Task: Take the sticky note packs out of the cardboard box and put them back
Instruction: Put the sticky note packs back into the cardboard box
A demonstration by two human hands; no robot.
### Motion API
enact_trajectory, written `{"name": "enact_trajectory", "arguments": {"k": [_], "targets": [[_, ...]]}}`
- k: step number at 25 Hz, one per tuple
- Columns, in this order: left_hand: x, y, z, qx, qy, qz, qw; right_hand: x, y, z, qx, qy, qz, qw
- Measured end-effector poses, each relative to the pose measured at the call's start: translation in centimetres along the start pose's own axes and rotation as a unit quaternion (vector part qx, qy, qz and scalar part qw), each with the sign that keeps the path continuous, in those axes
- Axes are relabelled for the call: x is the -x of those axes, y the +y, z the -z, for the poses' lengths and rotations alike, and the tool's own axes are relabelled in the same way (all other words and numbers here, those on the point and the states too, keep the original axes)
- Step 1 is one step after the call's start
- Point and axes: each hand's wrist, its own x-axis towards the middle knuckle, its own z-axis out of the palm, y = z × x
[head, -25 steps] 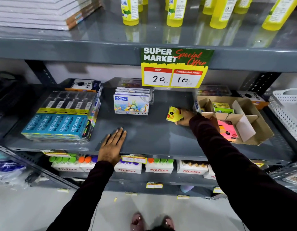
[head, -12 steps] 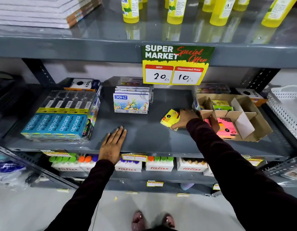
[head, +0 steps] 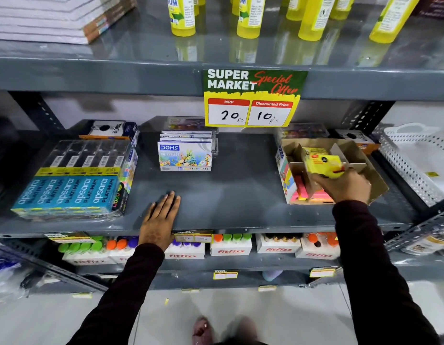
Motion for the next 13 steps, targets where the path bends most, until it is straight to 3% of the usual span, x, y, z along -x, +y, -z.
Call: {"name": "enact_trajectory", "arguments": {"k": [4, 7, 13], "targets": [[0.1, 0.0, 0.2, 0.005, 0.007, 0.002, 1.0, -1.6, 2.0, -1.4, -0.037, -0.075, -0.086, 0.993], [0.3, 0.1, 0.2, -0.005, -0.001, -0.001, 1.0, -0.8, 1.9, -3.1, -0.075, -0.102, -0.101, 0.987], [-0.1, 0.3, 1.2, -0.04, -0.047, -0.019, 0.998, 1.4, 0.9, -5.1, -0.048, -0.113, -0.094, 0.988]]}}
